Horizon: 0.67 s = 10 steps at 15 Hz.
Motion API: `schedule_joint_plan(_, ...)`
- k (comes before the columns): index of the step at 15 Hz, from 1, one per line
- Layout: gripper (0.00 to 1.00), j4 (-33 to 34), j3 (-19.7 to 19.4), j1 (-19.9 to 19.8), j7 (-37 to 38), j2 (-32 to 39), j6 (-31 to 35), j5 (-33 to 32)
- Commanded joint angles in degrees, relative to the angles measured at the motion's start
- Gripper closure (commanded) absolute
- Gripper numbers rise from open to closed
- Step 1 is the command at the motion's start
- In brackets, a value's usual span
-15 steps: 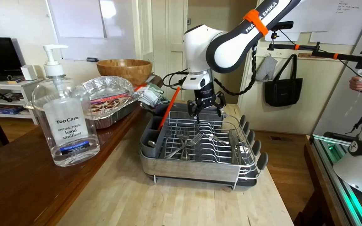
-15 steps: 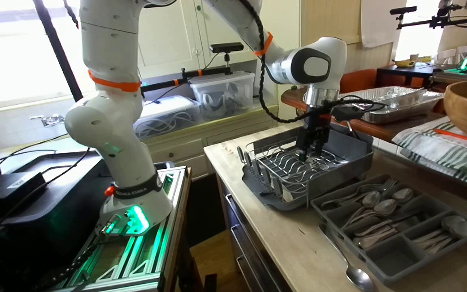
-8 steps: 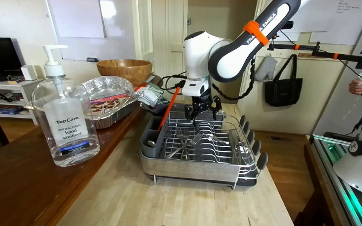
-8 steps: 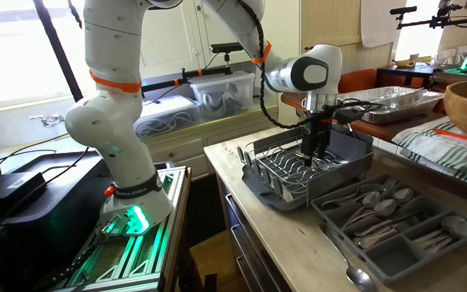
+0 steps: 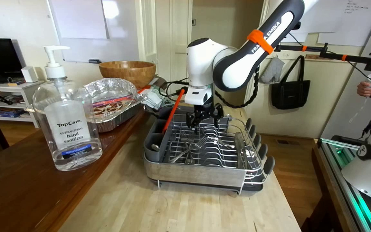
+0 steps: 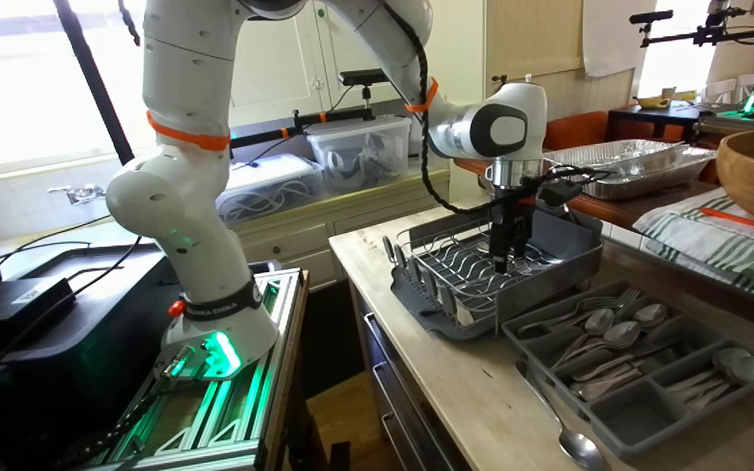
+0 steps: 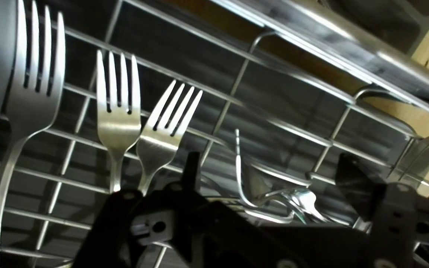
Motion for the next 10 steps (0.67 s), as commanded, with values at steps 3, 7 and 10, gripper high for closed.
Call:
schedule_joint_plan(3, 0.54, 0.4, -0.4, 1.4, 1.9, 1.3, 2.3, -2.7)
schedule_joint_plan(7, 0.84, 0.0, -0.5, 1.9, 2.3, 0.9, 2.6, -4.0)
schedule_joint_plan(10, 1.00, -0.2, -0.3, 2.3, 2.6, 0.5, 3.3, -5.0)
